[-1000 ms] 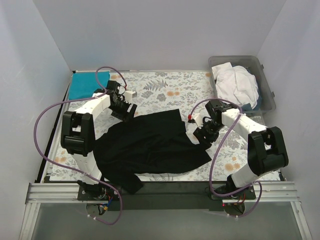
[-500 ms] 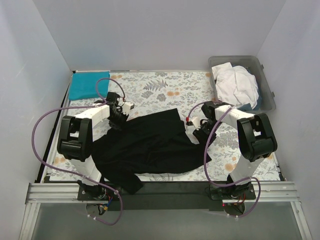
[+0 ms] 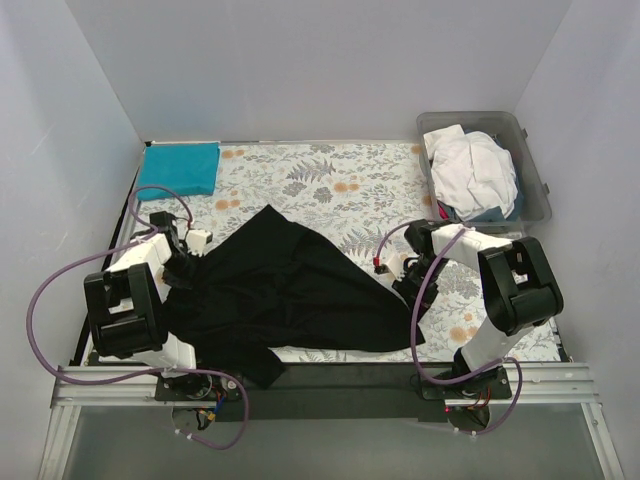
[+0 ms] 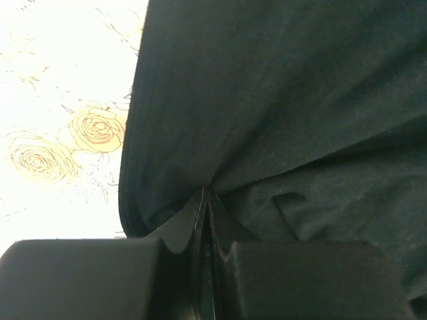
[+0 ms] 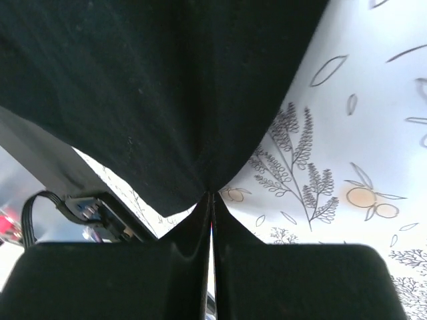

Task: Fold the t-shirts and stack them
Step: Flatten the tshirt out

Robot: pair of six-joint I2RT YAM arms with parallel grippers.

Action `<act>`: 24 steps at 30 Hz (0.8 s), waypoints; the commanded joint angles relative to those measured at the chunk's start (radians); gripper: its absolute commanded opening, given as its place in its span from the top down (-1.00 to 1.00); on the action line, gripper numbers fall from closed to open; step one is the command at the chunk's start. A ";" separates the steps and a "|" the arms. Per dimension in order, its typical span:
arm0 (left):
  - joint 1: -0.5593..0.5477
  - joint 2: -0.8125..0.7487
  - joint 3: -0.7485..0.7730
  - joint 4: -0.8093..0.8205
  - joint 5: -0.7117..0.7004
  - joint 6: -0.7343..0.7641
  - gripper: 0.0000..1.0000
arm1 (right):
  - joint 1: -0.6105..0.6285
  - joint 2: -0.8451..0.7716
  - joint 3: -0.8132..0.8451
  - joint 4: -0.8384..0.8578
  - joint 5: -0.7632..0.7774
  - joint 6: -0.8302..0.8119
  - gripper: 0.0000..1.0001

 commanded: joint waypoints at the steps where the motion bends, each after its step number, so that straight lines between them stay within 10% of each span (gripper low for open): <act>1: 0.007 -0.023 -0.054 -0.023 -0.061 0.070 1.00 | 0.004 -0.009 -0.017 -0.023 0.052 -0.087 0.97; 5: 0.013 -0.024 -0.014 -0.044 -0.023 0.056 1.00 | -0.002 0.030 0.143 -0.095 -0.004 -0.070 0.92; 7: 0.013 -0.020 0.016 -0.075 0.000 0.036 1.00 | -0.002 0.052 0.307 -0.113 -0.063 -0.018 0.31; 10: 0.013 0.002 0.059 -0.089 0.017 0.027 1.00 | 0.013 0.101 0.526 -0.107 -0.164 0.067 0.01; 24: 0.013 0.022 0.118 -0.114 0.057 -0.008 1.00 | 0.171 0.517 1.034 0.067 -0.108 0.306 -0.03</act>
